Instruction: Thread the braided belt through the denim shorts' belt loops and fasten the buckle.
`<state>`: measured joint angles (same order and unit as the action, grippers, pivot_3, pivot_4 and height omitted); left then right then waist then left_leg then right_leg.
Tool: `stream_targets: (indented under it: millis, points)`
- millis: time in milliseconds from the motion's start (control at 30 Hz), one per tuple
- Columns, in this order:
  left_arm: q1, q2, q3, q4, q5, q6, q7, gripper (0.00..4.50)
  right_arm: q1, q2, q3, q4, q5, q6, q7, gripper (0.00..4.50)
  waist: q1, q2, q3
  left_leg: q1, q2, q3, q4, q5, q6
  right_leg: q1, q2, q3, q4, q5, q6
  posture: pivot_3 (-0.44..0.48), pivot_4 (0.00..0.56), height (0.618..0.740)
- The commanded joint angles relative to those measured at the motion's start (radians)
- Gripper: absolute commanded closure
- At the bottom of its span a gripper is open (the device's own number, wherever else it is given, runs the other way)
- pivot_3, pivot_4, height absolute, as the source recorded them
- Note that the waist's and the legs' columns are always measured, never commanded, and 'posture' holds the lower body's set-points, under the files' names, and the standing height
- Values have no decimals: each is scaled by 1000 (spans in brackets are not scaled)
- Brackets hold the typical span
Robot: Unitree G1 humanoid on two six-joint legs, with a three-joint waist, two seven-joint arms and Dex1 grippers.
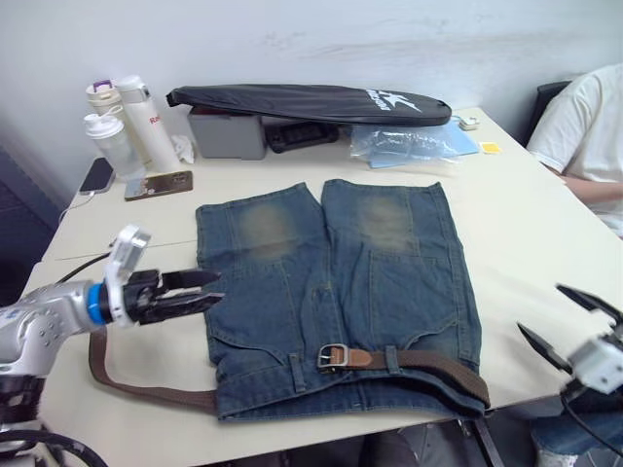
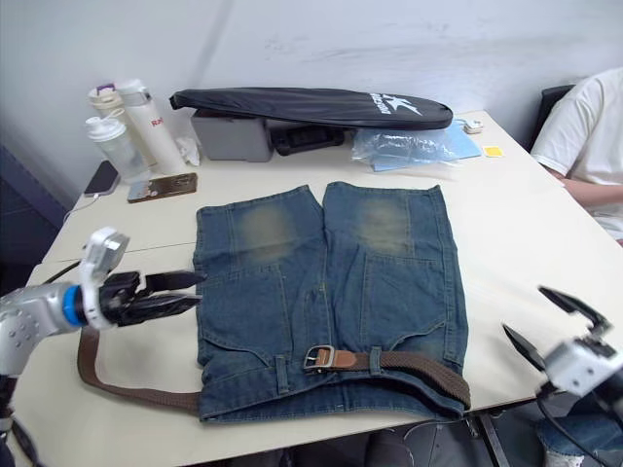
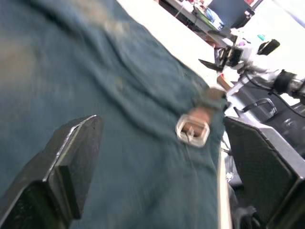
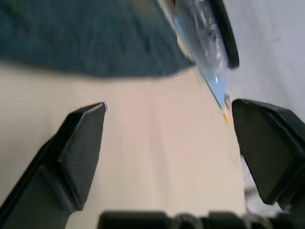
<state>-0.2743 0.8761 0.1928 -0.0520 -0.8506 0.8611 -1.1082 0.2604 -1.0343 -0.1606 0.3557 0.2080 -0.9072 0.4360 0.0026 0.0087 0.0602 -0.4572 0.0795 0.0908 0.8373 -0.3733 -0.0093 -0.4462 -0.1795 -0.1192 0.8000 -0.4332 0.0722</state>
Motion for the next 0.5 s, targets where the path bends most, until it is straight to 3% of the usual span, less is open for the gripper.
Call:
stream_targets:
  millis: [33, 200, 333, 433, 500]
  points:
    - [-67, -40, -20, -68, 1, 32, 81, 67, 5, -43, 11, -310, 231, 335, 94, 0, 2, 0, 0, -1, 2, 0, -1, 1, 2, 1, 2, 0, 1, -2, -1, 0, 150, 622]
    - [-128, -89, -60, -121, 41, 27, 160, 67, -16, -87, -14, -585, 466, 808, 133, 0, 15, -1, -1, -7, 4, -5, -7, 5, 10, 1, 16, 2, 3, -7, -6, 0, 150, 622]
    - [-177, -96, -155, -127, 164, -6, 225, 67, -115, -145, 28, -702, 600, 1137, 162, 0, 24, -1, -1, -6, 4, -8, -7, 4, 14, 0, 19, 3, 2, -8, -8, 0, 150, 622]
    - [-257, -72, -225, -64, 175, 139, 239, 67, -221, -204, 85, -743, 696, 1377, 196, 0, 29, 0, 0, -5, 2, -9, -13, -3, 25, 0, 18, 3, 0, -10, -13, 0, 150, 622]
    - [-295, -69, -271, -44, 218, 176, 261, 67, -334, -195, 136, -736, 667, 1492, 192, 0, 28, 1, 1, 0, 1, -9, -22, -7, 24, -1, 31, 3, -6, -8, -19, 0, 150, 622]
